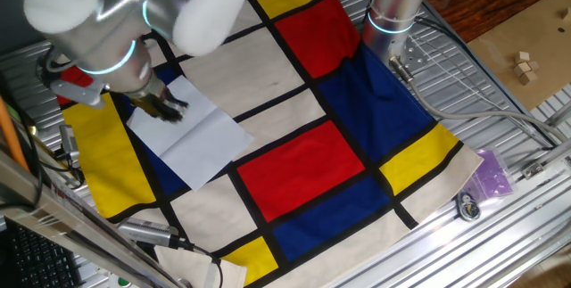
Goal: Flip over and spread out the paper that is laid flat on the table
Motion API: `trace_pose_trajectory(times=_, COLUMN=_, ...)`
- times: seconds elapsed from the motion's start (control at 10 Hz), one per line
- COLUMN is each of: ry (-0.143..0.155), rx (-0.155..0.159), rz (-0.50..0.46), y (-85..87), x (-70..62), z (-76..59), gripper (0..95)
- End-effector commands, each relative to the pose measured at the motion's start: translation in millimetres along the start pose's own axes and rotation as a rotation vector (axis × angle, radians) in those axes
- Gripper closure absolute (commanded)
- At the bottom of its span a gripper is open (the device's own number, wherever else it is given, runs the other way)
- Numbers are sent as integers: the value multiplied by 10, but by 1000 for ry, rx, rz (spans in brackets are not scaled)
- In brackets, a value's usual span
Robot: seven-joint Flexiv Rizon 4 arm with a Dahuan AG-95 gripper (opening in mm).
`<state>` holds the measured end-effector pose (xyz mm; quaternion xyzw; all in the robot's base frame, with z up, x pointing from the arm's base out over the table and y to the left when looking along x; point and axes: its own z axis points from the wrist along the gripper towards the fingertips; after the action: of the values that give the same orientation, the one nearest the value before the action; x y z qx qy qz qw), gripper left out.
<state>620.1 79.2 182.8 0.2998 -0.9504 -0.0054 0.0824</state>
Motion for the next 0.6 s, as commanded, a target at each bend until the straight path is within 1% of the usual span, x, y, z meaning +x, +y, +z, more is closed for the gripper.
trace_pose_trajectory(times=0.1, ry=-16, rx=-10, rz=183, y=872, x=-101, z=-27, gripper=950)
trace_pose_trajectory(times=0.2, ry=-22, rx=-13, rz=213, y=1133, x=-116, z=-27, gripper=950)
trace_pose_trajectory(times=0.3, ry=-25, rx=-16, rz=245, y=1353, x=-136, z=-44, gripper=950)
trace_pose_trajectory(times=0.4, ry=-25, rx=-17, rz=259, y=1484, x=-152, z=-52, gripper=950)
trace_pose_trajectory(times=0.5, ry=-41, rx=-35, rz=255, y=1509, x=-181, z=-14, gripper=950)
trace_pose_trajectory(times=0.6, ry=-39, rx=-44, rz=258, y=1518, x=-195, z=-5, gripper=950)
